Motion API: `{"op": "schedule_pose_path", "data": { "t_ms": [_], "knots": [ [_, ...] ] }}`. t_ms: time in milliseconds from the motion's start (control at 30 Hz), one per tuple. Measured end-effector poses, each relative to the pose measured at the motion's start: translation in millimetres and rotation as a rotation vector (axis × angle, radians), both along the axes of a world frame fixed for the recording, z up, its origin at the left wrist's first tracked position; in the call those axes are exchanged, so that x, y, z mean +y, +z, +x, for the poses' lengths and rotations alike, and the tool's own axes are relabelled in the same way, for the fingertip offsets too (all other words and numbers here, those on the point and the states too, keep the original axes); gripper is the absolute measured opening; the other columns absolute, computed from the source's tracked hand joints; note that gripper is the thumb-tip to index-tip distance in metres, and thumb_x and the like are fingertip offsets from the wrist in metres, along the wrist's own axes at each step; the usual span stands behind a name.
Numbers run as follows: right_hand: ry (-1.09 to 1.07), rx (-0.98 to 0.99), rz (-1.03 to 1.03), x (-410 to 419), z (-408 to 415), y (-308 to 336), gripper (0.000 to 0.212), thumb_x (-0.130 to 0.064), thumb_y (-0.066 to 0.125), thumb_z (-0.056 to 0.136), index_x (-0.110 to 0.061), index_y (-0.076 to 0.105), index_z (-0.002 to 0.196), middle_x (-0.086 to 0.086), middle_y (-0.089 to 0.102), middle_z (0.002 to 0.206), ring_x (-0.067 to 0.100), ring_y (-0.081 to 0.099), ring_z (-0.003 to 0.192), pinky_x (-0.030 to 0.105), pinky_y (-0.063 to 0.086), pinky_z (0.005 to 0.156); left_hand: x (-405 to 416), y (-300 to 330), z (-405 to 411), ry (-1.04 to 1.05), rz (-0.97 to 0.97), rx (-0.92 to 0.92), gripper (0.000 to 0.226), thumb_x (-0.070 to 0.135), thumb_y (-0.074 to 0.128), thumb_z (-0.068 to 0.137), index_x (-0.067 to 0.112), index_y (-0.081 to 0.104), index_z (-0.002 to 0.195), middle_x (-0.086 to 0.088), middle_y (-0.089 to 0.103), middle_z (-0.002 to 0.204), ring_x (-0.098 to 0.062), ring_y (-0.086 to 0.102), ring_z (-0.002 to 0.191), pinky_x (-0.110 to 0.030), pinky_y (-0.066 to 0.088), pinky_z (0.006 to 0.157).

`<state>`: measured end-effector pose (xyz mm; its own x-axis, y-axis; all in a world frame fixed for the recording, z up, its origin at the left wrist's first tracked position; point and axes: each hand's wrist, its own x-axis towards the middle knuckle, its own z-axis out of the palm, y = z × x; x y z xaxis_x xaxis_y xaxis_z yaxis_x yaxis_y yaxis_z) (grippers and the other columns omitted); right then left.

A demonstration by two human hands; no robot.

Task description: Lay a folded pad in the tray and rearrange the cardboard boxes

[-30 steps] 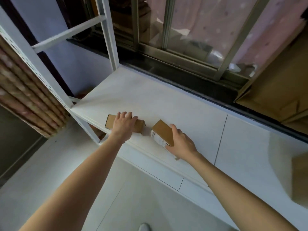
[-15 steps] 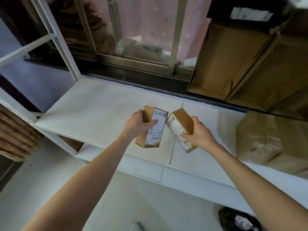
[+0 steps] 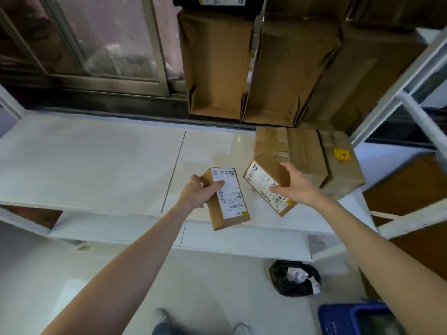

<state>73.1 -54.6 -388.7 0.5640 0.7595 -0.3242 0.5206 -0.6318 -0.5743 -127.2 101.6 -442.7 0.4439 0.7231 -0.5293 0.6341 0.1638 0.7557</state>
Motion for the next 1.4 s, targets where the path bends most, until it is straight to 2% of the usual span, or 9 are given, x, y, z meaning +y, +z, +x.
{"op": "schedule_pose_path", "data": {
  "t_ms": [167,267,367,533,633,800,1067,1233,1400],
  "knots": [
    [-0.018,-0.051,-0.067,-51.5,51.7,-12.9,0.082,-0.028,0.071,0.077,-0.023,0.023,0.143,0.011,0.049,0.135,0.029,0.051,0.117,0.036,0.046,0.088,-46.4,-14.2,52.3,-0.066,-0.004,0.003,0.063,0.047,0.068,0.076,0.014,0.036,0.119,-0.006,0.061,0.119,-0.025,0.059,0.11,-0.035,0.05,0.075],
    [0.0,-0.097,-0.124,-77.1,76.8,-25.2,0.083,-0.024,0.07,0.079,-0.019,0.02,0.145,0.013,0.038,0.142,0.032,0.042,0.127,0.043,0.041,0.102,-63.6,-14.9,77.1,-0.24,0.252,0.054,0.075,0.044,0.072,0.073,0.016,0.039,0.134,-0.005,0.053,0.121,-0.025,0.055,0.114,-0.034,0.046,0.091],
    [0.001,-0.211,-0.2,-94.3,100.0,-38.9,0.08,-0.025,0.07,0.079,-0.019,0.022,0.142,0.015,0.029,0.143,0.034,0.028,0.134,0.048,0.034,0.106,-73.6,-11.4,101.2,-0.467,0.563,0.079,0.085,0.041,0.074,0.072,0.021,0.032,0.143,-0.01,0.045,0.132,-0.031,0.049,0.118,-0.037,0.041,0.097],
    [0.104,-0.399,-0.241,-109.0,125.9,-61.3,0.075,-0.027,0.068,0.078,-0.024,0.027,0.14,0.009,0.032,0.139,0.031,0.028,0.131,0.052,0.027,0.107,-84.1,-15.0,143.2,-0.731,0.887,0.157,0.067,0.034,0.071,0.078,0.017,0.038,0.133,-0.006,0.047,0.136,-0.03,0.044,0.124,-0.04,0.041,0.098],
    [0.168,-0.489,-0.226,-114.8,134.5,-75.1,0.07,-0.02,0.065,0.08,-0.023,0.028,0.139,0.008,0.035,0.139,0.031,0.029,0.132,0.052,0.025,0.111,-91.7,-21.1,163.4,-0.877,1.015,0.233,0.063,0.032,0.066,0.083,0.018,0.036,0.137,-0.003,0.044,0.139,-0.025,0.037,0.128,-0.039,0.037,0.099],
    [0.212,-0.497,-0.21,-109.4,134.5,-89.7,0.069,-0.014,0.06,0.083,-0.018,0.023,0.141,0.004,0.038,0.141,0.028,0.028,0.132,0.057,0.017,0.11,-101.4,-36.2,178.9,-0.907,1.062,0.356,0.063,0.032,0.061,0.087,0.018,0.032,0.142,-0.001,0.042,0.142,-0.023,0.034,0.13,-0.037,0.034,0.101],
    [0.183,-0.511,-0.149,-103.3,134.6,-107.2,0.06,-0.012,0.057,0.085,-0.017,0.029,0.138,0.003,0.039,0.135,0.026,0.033,0.125,0.05,0.031,0.104,-112.6,-53.1,179.6,-0.864,1.049,0.381,0.058,0.027,0.057,0.089,0.016,0.033,0.141,0.0,0.041,0.144,-0.022,0.035,0.13,-0.037,0.039,0.098],
    [0.152,-0.432,-0.114,-103.9,133.5,-112.0,0.057,-0.008,0.057,0.085,-0.013,0.032,0.137,0.013,0.029,0.137,0.033,0.029,0.127,0.043,0.035,0.106,-119.6,-57.0,174.7,-0.831,1.025,0.349,0.056,0.013,0.052,0.09,0.016,0.032,0.141,-0.004,0.021,0.154,-0.025,0.034,0.132,-0.04,0.044,0.097],
    [0.182,-0.471,-0.161,-103.2,128.3,-100.0,0.062,-0.005,0.057,0.081,-0.013,0.034,0.138,0.014,0.027,0.137,0.033,0.03,0.127,0.041,0.037,0.104,-121.0,-52.6,162.6,-0.864,1.005,0.368,0.062,0.023,0.052,0.09,0.019,0.024,0.146,-0.006,0.012,0.157,-0.025,0.029,0.135,-0.039,0.04,0.099]
  ]
}}
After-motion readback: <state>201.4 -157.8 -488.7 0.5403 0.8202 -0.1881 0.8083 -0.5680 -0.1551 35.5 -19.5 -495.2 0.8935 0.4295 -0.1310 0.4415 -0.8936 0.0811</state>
